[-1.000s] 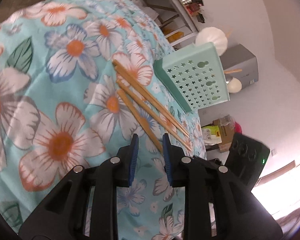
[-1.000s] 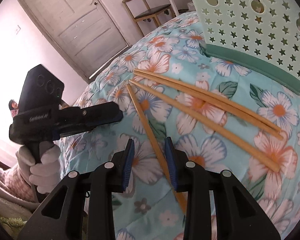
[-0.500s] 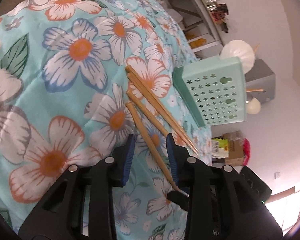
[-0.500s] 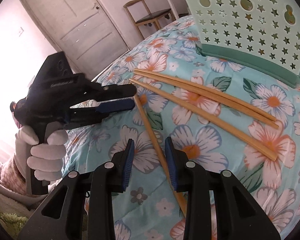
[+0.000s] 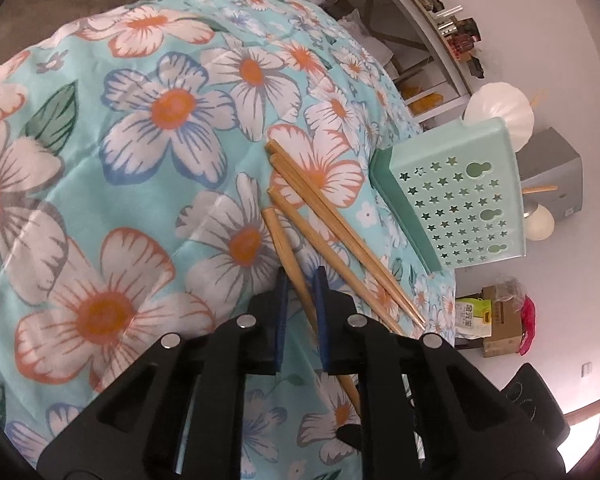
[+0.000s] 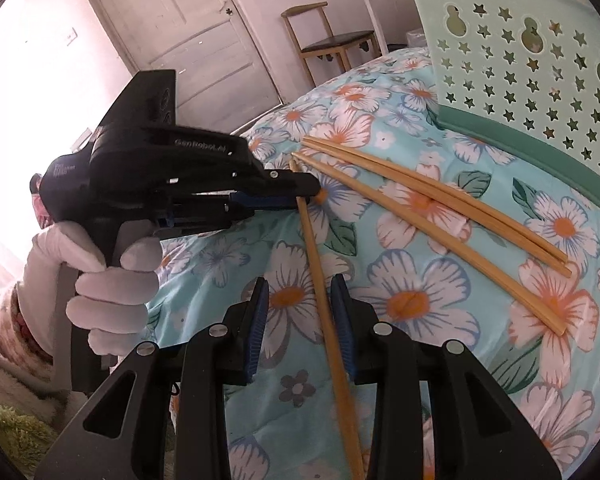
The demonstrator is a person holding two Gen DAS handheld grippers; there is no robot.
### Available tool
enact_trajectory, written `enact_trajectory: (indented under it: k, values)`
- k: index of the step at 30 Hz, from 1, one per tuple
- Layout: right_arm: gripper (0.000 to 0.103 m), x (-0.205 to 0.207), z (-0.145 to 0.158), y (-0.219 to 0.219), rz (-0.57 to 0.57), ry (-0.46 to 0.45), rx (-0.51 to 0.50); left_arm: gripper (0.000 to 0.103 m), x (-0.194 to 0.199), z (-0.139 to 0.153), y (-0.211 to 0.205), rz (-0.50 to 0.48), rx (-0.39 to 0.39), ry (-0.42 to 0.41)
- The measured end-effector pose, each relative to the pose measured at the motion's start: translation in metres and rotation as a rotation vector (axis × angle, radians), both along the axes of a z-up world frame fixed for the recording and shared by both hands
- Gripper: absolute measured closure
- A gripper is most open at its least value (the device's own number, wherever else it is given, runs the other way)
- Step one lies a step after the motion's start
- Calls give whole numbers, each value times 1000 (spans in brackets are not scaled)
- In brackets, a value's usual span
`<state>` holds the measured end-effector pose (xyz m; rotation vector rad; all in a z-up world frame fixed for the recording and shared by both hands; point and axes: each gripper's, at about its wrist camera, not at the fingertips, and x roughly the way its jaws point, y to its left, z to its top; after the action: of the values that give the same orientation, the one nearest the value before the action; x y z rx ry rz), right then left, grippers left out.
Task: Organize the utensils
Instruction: 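Close the left tool on a chopstick while the right tool closes on another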
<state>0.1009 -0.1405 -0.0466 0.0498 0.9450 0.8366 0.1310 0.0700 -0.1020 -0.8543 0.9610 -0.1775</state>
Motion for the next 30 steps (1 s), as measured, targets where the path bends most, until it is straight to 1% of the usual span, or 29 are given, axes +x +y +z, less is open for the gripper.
enact_trajectory:
  k: [5, 9, 10, 12, 13, 15, 19, 21, 24, 28, 30]
  values:
    - [71, 0, 9, -17, -31, -2, 59, 91, -17, -1, 21, 34, -18, -47]
    - [71, 5, 19, -31, -74, -17, 65, 90, -27, 3, 37, 39, 7, -91]
    - [71, 8, 22, -33, -83, -24, 57, 89, -30, 5, 40, 35, 32, -113]
    - [71, 14, 30, -32, -87, -51, 25, 88, -35, 9, 40, 17, 90, -147]
    - [71, 18, 32, -30, -84, -64, 7, 88, -36, 10, 41, 11, 102, -156]
    - [71, 23, 39, -22, -66, -91, -29, 87, -40, 10, 42, -4, 124, -175]
    - [71, 34, 46, 9, 15, -141, -101, 86, -45, 10, 43, -19, 146, -204]
    - [72, 38, 44, 25, 62, -157, -153, 86, -46, 11, 43, -31, 166, -219]
    - [77, 49, 36, 46, 116, -172, -233, 85, -47, 12, 38, -48, 196, -237]
    - [83, 61, 26, 64, 154, -175, -314, 84, -48, 12, 36, -68, 220, -255]
    - [84, 65, 21, 71, 170, -177, -343, 84, -48, 11, 37, -73, 221, -260]
